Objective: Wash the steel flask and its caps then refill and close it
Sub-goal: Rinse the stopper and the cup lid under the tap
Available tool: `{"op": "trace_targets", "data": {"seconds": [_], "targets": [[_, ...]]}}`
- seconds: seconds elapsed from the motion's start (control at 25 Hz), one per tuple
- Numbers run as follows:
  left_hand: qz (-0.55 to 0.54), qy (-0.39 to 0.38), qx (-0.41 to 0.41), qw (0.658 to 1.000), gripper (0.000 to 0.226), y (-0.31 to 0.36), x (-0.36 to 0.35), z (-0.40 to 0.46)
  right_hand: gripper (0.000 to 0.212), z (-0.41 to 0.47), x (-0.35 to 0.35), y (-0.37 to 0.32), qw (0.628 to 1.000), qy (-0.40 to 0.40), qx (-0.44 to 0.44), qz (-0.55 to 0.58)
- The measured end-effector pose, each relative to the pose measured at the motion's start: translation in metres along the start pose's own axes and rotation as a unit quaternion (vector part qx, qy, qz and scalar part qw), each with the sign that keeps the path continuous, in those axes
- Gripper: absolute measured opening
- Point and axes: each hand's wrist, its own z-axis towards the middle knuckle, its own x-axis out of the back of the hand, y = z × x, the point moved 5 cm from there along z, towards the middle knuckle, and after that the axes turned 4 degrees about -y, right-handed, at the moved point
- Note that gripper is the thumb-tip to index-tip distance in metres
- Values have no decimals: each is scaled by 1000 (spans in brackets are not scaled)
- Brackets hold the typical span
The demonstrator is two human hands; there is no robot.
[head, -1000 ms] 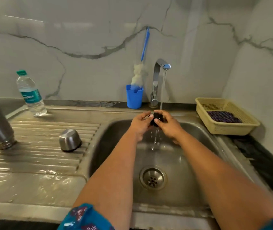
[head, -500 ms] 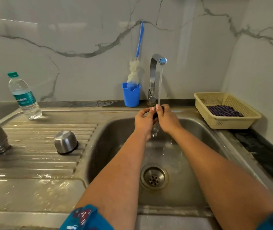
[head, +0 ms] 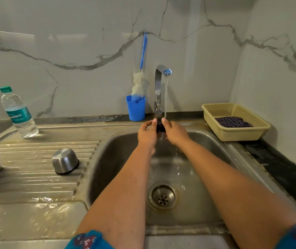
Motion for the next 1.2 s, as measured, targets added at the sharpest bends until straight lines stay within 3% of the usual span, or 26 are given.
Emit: {"op": "trace_targets", "data": {"seconds": [0.16, 0.36, 0.48, 0.6, 0.8, 0.96, 1.08, 1.2], "targets": [[-35, -39, 75, 996, 23, -9, -1, -4, 41, 1, 17, -4, 993, 47, 106, -27], [-149, -55, 95, 983, 19, -9, -7, -11, 33, -8, 33, -11, 955, 205, 178, -121], [-173, -49, 110, 978, 22, -10, -9, -14, 35, -3, 18, -12, 978, 106, 151, -98], [-164, -20, 136, 977, 40, -12, 2, -9, 39, 2, 8, -5, 995, -12, 100, -18], [6, -57, 118, 991, 51, -13, -2, -4, 33, 5, 26, 8, 991, 98, 79, 53], [175, -37, 39, 983, 42, -13, 0, 2, 31, 15, 24, 22, 988, 107, 11, 112], [163, -35, -5, 986, 38, -12, 1, 2, 16, 18, 18, 24, 984, 73, -25, 162], [120, -29, -1, 992, 54, -11, 3, 1, 17, 18, 17, 27, 983, 47, -65, 168]]}}
